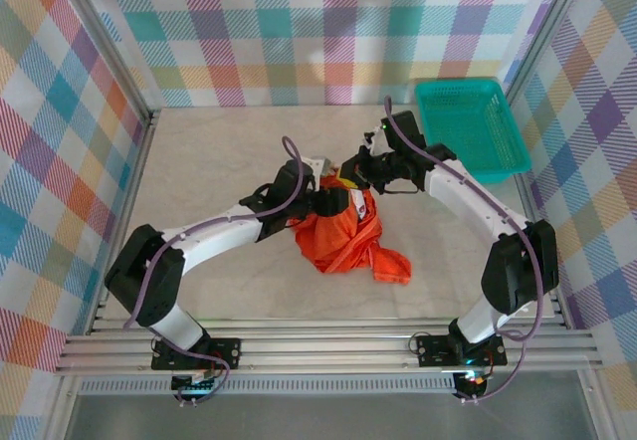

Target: Fold the inside-out t-shirt

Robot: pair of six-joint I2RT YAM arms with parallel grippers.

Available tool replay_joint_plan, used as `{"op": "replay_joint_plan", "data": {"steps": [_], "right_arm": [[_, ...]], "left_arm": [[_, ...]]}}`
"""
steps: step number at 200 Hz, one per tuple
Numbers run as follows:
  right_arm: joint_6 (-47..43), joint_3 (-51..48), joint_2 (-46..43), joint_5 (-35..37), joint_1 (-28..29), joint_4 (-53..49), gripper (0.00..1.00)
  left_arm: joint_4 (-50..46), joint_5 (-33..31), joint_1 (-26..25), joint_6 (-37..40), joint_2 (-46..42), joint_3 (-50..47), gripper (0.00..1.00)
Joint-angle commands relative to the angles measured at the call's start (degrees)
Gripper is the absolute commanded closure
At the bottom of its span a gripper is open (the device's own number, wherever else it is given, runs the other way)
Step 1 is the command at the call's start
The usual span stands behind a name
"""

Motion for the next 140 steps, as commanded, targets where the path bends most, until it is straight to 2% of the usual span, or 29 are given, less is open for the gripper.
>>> {"op": "replay_joint_plan", "data": {"steps": [1,8,19,26,36,45,67,77,107,140], "right_arm": [[-0.7,3.5,0.6,1.1,-0.2,-0.8,0.99],[-1.9,4.3,1.3,1.7,-0.5,-1.8,0.89],[-4.5,6.3,2.2,2.7,-1.1,-4.3,0.62],[-6.7,7.8,2.7,3.7,-1.4,-6.7,0.49],[-9.9,9.1,2.7,6.3,-1.9,-10.4,0.35],[-12.8,8.9,2.0,9.1,-2.1,-12.6,0.29],[-16.9,3.9,-0.5,15.3,-2.2,-15.2,0.27],[-17.0,0.2,-1.2,15.9,-2.2,-14.1,0.31],[-12.8,-8.8,-0.3,10.0,-1.8,-4.8,0.37],[-8.0,-11.3,4.3,5.0,0.3,3.0,0.45]], "left_arm": [[-0.4,-2.3,-0.6,0.3,-1.5,1.9,1.0],[-2.0,-3.0,-0.5,1.0,-2.8,2.0,1.0],[-4.9,-4.3,-0.4,2.7,-5.1,2.2,1.0],[-6.8,-4.9,-0.2,3.7,-6.7,2.3,1.0],[-9.5,-5.2,0.5,4.6,-8.8,2.4,1.0],[-11.6,-4.6,1.6,4.8,-10.5,2.2,1.0],[-13.3,-2.5,4.2,4.0,-14.0,0.9,1.0],[-13.2,-2.0,4.7,3.7,-15.1,0.3,1.0],[-12.0,-1.3,5.3,2.9,-15.9,-0.7,1.0],[-12.4,-0.6,5.7,2.5,-14.7,0.0,1.0]]}}
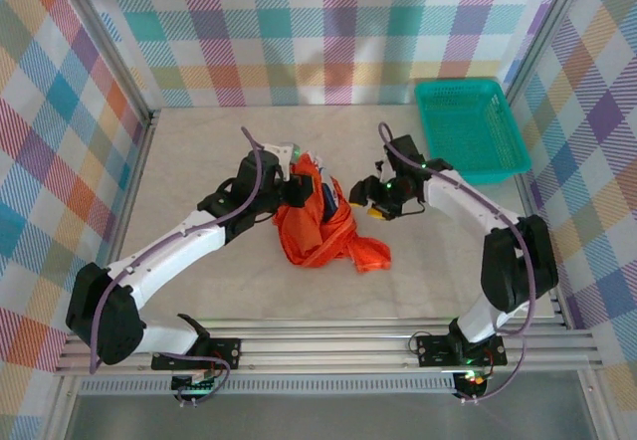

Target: Fold the inside-out t-shirt

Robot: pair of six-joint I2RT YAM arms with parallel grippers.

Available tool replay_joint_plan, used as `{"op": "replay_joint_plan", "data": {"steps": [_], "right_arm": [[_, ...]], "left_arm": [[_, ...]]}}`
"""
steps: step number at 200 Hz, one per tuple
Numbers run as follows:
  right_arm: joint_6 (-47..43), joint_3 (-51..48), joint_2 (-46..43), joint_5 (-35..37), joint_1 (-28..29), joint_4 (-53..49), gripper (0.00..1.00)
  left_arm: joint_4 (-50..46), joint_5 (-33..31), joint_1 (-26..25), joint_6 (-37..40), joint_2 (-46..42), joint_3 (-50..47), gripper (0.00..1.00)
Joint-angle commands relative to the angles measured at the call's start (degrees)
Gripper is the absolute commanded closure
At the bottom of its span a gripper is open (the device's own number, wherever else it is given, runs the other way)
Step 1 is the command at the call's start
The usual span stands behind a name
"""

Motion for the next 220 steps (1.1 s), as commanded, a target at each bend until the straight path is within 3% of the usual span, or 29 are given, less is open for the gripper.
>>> {"op": "replay_joint_plan", "data": {"steps": [1,26,80,111,130,147,163,187,220], "right_arm": [[3.4,-0.7,3.0,-4.8,1.8,8.2,0.45],[4.9,-0.9,5.0,-5.7,2.3,10.1,0.45],[2.0,-3.0,-2.7,-1.7,2.4,7.1,0.34],[2.0,-1.6,0.2,-2.5,4.1,8.7,0.34],[2.7,0.5,4.8,-3.4,4.5,10.2,0.45],[3.1,1.9,8.1,-3.3,4.5,10.8,0.69],[2.4,3.0,9.3,-2.1,4.0,9.7,1.0],[-0.1,1.6,5.6,-1.2,-0.7,7.1,1.0],[-6.9,1.0,-3.2,-0.1,-9.4,-0.2,1.0]], "left_arm": [[-0.1,1.3,0.5,-0.3,0.4,0.0,1.0],[-0.9,1.3,0.9,-0.5,0.1,0.9,1.0],[-2.2,1.8,1.4,-0.3,0.5,1.9,1.0],[-2.0,2.2,1.5,-0.7,0.8,1.9,1.0],[-2.3,2.1,1.5,-0.9,0.7,2.2,1.0],[-3.3,2.2,1.7,-1.0,0.6,3.6,1.0],[-6.0,2.4,2.5,-0.8,0.9,7.8,1.0],[-14.1,4.4,7.1,-1.6,1.9,18.9,1.0],[-17.7,9.4,16.2,-7.8,3.6,32.3,1.0]]}}
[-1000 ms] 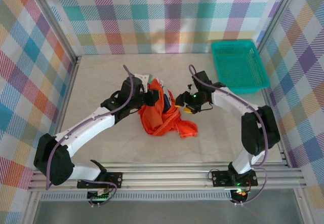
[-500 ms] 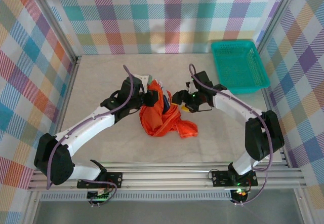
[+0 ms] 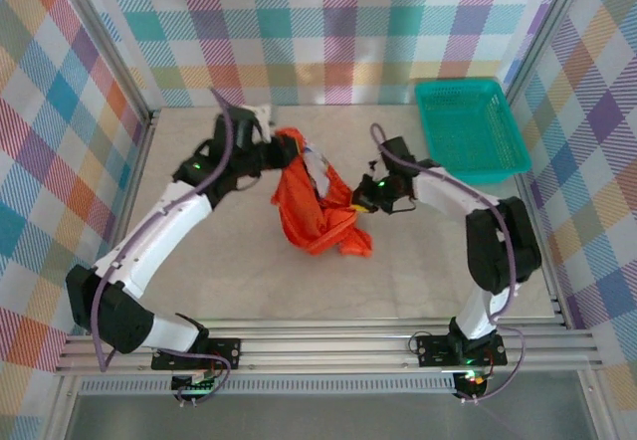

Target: Fold the inside-out t-shirt

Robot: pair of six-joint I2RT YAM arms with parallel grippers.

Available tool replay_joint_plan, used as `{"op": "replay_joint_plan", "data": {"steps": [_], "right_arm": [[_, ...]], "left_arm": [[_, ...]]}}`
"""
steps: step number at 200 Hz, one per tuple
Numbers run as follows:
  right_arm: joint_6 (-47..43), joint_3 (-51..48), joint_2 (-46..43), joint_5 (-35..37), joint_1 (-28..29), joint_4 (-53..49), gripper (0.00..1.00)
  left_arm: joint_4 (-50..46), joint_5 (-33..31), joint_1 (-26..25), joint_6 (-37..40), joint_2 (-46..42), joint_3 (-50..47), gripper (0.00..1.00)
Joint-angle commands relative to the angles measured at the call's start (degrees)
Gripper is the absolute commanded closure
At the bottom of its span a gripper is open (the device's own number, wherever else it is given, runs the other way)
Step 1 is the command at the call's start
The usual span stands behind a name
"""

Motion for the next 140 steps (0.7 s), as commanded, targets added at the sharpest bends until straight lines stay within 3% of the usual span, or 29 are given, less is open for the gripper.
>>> {"op": "replay_joint_plan", "data": {"steps": [1,30,76,98,140], "right_arm": [[-6.6,0.2,-8.3,2.2,-5.9,-7.2,1.0],[-8.0,-1.8,-12.3,1.4,-5.8,-10.0,1.0],[-4.4,-16.0,-12.5,1.7,-2.3,-3.1,1.0],[-5.6,-15.4,-13.7,4.2,-2.5,-5.1,1.0],[-7.5,-4.6,-19.6,5.0,-3.0,-12.9,1.0]], "left_arm": [[-2.0,3.9,5.8,-5.4,0.0,9.7,1.0],[1.5,5.9,7.8,-10.9,0.8,10.4,1.0],[20.5,14.5,7.8,-21.6,0.1,-11.9,1.0],[18.2,16.1,7.8,-18.9,0.5,-15.3,1.0],[12.0,17.8,7.8,-14.9,-0.8,-11.7,1.0]]}}
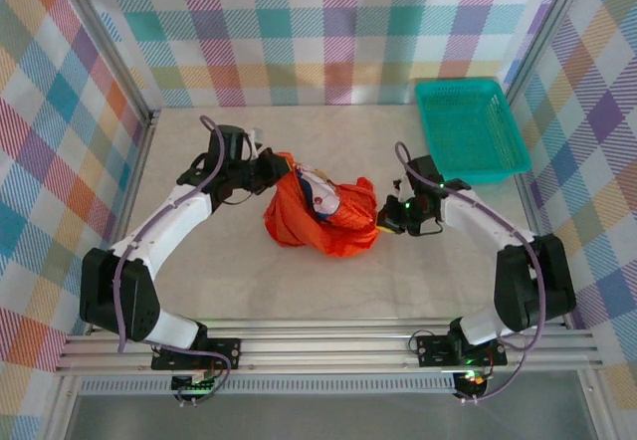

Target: Fold the inside-out t-shirt

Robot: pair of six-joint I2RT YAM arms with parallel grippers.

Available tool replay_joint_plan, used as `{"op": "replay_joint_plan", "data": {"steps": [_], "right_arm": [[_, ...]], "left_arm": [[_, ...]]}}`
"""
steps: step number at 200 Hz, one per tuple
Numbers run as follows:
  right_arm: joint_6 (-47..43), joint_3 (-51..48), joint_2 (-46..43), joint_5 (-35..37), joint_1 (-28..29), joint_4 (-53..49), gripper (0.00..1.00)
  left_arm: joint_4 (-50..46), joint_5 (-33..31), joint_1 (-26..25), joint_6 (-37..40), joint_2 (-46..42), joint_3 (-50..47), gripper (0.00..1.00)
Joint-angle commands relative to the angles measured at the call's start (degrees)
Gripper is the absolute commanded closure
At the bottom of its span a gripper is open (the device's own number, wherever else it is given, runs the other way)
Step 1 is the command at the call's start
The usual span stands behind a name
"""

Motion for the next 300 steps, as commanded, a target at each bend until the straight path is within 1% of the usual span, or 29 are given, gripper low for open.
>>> {"op": "replay_joint_plan", "data": {"steps": [1,18,36,57,75,89,99,110,120,129,142,157,188,203,231,243,250,255,262,268,278,289,291,300], "right_arm": [[-1.8,7.2,-5.5,1.9,-0.7,-5.6,1.0],[-3.3,10.3,-7.4,4.5,-1.0,-8.6,1.0],[-4.9,11.3,-6.1,7.4,-2.4,-9.8,1.0],[-5.3,10.9,-0.2,7.6,-4.5,-6.5,1.0],[-5.1,13.0,7.7,8.5,-5.2,-3.7,1.0],[-5.1,16.9,12.8,10.4,-5.3,-4.3,0.84],[-5.1,20.2,14.6,9.6,-5.3,-6.6,0.65],[-4.8,22.1,13.5,8.4,-4.2,-7.9,0.55],[-4.9,22.3,10.9,8.7,-2.1,-8.1,0.44],[-4.8,21.7,8.7,8.8,-0.3,-7.6,0.38],[-3.9,19.9,6.7,7.0,2.3,-5.5,0.36],[-2.7,17.6,7.1,4.5,5.8,-1.2,0.35],[-1.1,20.0,15.9,3.5,11.8,3.1,0.35],[-0.3,21.0,19.9,4.8,13.1,5.7,0.34],[1.2,22.5,25.5,8.1,13.3,10.8,0.33],[1.7,24.6,28.5,9.7,13.3,11.1,0.34],[2.0,25.6,30.0,10.5,13.3,11.3,0.37],[2.1,26.2,30.8,11.3,13.3,11.3,0.42],[1.9,27.1,31.6,12.2,13.3,11.0,0.5],[1.6,27.7,32.2,12.6,13.2,10.5,0.6],[0.7,28.9,32.3,13.0,13.2,9.0,0.81],[-0.4,29.7,31.3,13.0,13.2,6.7,0.98],[-0.7,29.8,31.0,12.9,13.2,6.4,1.0],[-1.8,30.4,29.2,11.8,13.1,3.6,1.0]], "left_arm": [[2.3,2.6,1.1,1.6,-3.6,4.1,1.0],[2.5,2.7,1.0,0.8,-4.8,3.5,1.0],[4.1,2.0,0.8,0.0,-4.9,0.3,1.0],[8.9,1.5,0.4,-2.4,-2.2,-4.3,1.0],[11.2,-1.3,-0.9,-2.9,1.7,-5.6,1.0],[11.8,-3.3,-2.4,-2.7,5.1,-4.4,1.0],[11.6,-3.6,-3.4,-2.6,7.4,-2.7,1.0],[10.4,-3.6,-4.4,-2.5,9.5,-0.4,1.0],[9.5,-3.8,-5.3,-1.9,10.6,1.1,1.0],[8.8,-4.2,-6.0,-1.4,11.0,2.0,1.0],[8.0,-4.7,-6.3,-0.8,11.2,2.7,1.0],[7.9,-4.9,-6.4,-0.7,11.2,2.8,1.0],[6.4,-4.9,-6.4,-0.2,11.0,4.0,1.0],[5.8,-4.9,-6.4,-0.1,10.4,4.2,1.0],[5.7,-5.1,-6.3,0.0,9.4,3.5,1.0],[6.0,-5.1,-6.4,-0.1,9.5,3.2,1.0],[6.2,-4.8,-6.4,-0.1,9.6,3.1,1.0],[6.3,-4.7,-6.4,-0.2,9.7,3.0,1.0],[6.2,-4.6,-6.4,-0.3,9.8,2.9,1.0],[6.1,-4.5,-6.4,-0.2,9.8,2.9,1.0],[5.6,-4.5,-6.3,0.2,9.6,2.9,1.0],[4.3,-5.1,-6.4,1.2,9.2,3.2,1.0],[3.9,-5.3,-6.4,1.4,9.0,3.2,1.0],[1.9,-6.4,-6.3,3.0,8.8,3.9,1.0]]}}
